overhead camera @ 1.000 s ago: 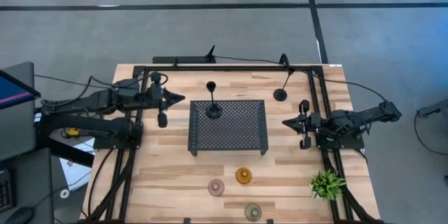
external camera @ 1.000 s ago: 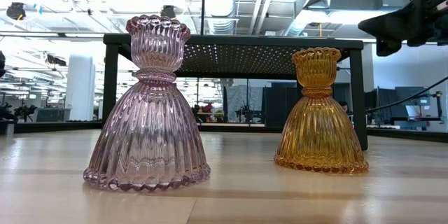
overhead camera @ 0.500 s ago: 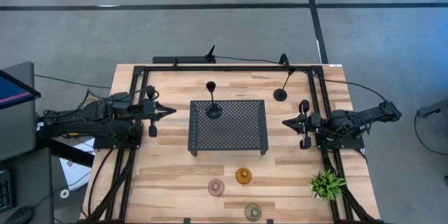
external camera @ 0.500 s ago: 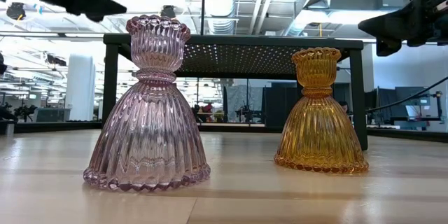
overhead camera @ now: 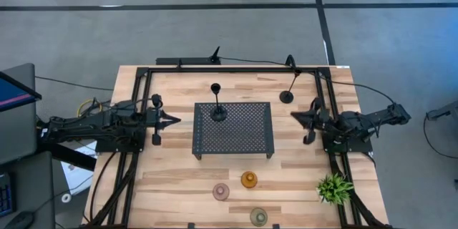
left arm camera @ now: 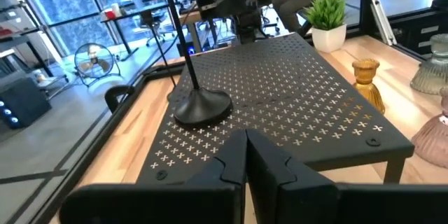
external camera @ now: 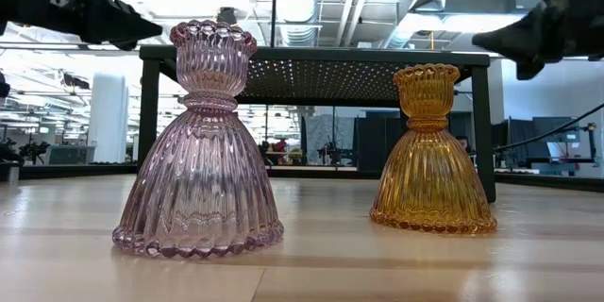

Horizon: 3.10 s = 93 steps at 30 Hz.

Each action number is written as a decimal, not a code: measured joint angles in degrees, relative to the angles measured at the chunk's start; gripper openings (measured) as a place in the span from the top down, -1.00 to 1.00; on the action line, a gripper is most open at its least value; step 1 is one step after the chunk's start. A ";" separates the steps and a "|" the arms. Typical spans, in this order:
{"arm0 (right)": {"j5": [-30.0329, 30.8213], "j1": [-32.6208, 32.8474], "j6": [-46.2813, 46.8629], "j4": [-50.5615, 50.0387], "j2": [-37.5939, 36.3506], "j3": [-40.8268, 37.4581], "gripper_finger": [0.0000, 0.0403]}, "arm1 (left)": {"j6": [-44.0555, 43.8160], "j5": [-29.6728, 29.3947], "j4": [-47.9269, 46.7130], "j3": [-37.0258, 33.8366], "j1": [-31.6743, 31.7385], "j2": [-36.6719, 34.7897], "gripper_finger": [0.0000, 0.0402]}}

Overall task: Pick & Place candle stick holders
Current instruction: Align the black candle holder with the black candle holder on the shelf

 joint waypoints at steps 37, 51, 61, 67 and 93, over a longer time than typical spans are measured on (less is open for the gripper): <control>-11.39 -36.16 10.63 -1.97 14.08 -0.02 1.00 | 0.22 -1.55 0.69 0.00 0.00 0.11 0.97; -14.38 -42.57 10.15 -1.68 14.08 -0.02 0.39 | 0.20 -1.55 0.69 0.00 0.00 0.11 0.98; -14.01 -45.56 8.93 4.61 16.17 -0.02 -0.17 | 0.20 -1.55 0.69 0.02 0.00 0.11 0.97; -14.74 -47.39 8.46 10.63 22.43 0.00 -0.15 | 0.20 -1.55 0.69 0.02 0.00 0.11 0.96; -17.75 -54.15 6.94 41.07 50.60 0.00 -0.03 | 0.20 -1.56 0.71 0.02 0.02 0.11 0.97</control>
